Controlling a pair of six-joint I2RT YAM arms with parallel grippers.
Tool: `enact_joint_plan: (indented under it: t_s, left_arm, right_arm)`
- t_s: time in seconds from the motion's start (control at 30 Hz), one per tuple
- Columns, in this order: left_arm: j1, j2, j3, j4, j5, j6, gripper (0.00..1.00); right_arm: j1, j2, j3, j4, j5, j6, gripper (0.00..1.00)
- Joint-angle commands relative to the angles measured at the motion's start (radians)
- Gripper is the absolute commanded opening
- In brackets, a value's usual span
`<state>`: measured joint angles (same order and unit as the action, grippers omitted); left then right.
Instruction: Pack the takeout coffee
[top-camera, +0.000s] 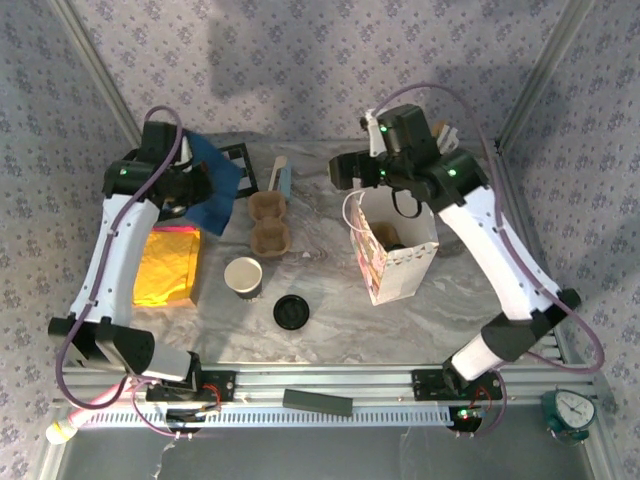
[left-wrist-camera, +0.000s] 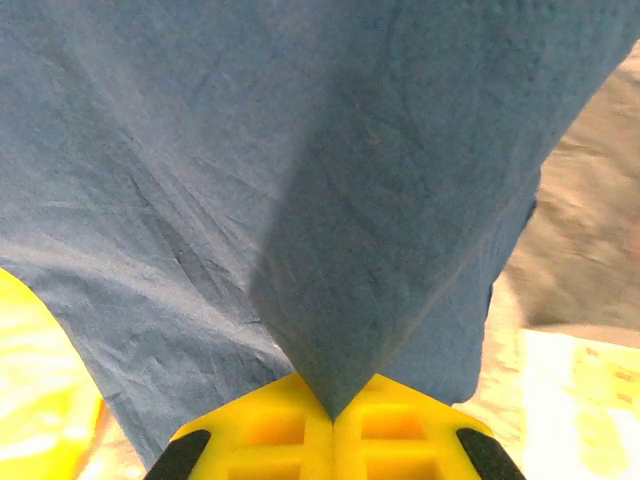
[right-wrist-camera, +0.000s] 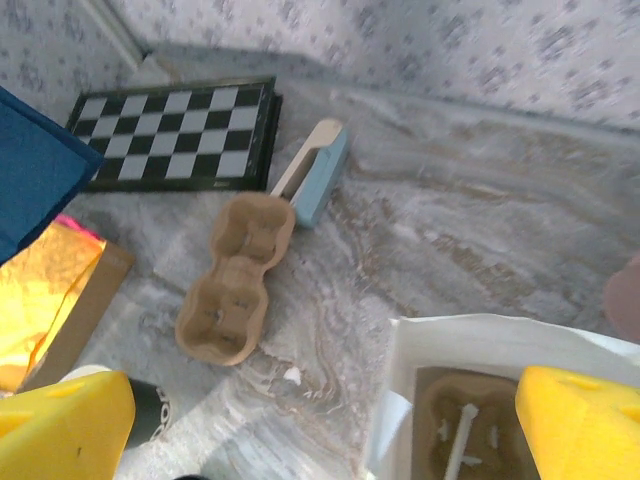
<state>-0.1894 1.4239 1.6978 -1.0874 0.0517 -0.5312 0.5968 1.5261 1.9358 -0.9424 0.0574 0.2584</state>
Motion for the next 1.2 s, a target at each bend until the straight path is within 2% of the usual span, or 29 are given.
enact_joint_plan:
  t_s: [0.0,0.17,0.37,0.53,0.73,0.83,1.0,1.17]
  left_arm:
    - [-0.105,0.037,0.118,0.038,0.047,-0.067,0.0]
    - [-0.299,0.105,0.279,0.13,0.068,-0.103,0.0]
    - [-0.504,0.255,0.533,0.186,0.067,-0.063,0.0]
    - [-0.621,0.389,0.681,0.268,0.101,-0.075,0.0]
    - [-0.714,0.572,0.907,0.261,0.147,-0.089,0.0]
    - [-0.749,0.621,0.947,0.261,0.173,-0.07,0.0]
    - [-0.767,0.634,0.904,0.252,0.208,-0.059,0.0]
    - [-0.802,0.58,0.737,0.28,0.208,-0.077,0.0]
  right_arm:
    - [-0.038,-0.085,-0.038,0.01,0.099,0.035,1.0]
    - [-0.095,-0.202,-0.116,-0.002,0.186,0.069,1.0]
    - [-0.189,-0.333,-0.22,-0.029,0.226,0.115,1.0]
    - [-0.242,-0.429,-0.296,-0.053,0.253,0.154,1.0]
    - [-0.321,-0.51,-0.324,-0.113,0.284,0.154,1.0]
    - [-0.363,-0.55,-0.332,-0.127,0.286,0.142,1.0]
    - [-0.408,-0.594,-0.358,-0.134,0.259,0.138,1.0]
    - [-0.42,-0.605,-0.375,-0.137,0.242,0.15,1.0]
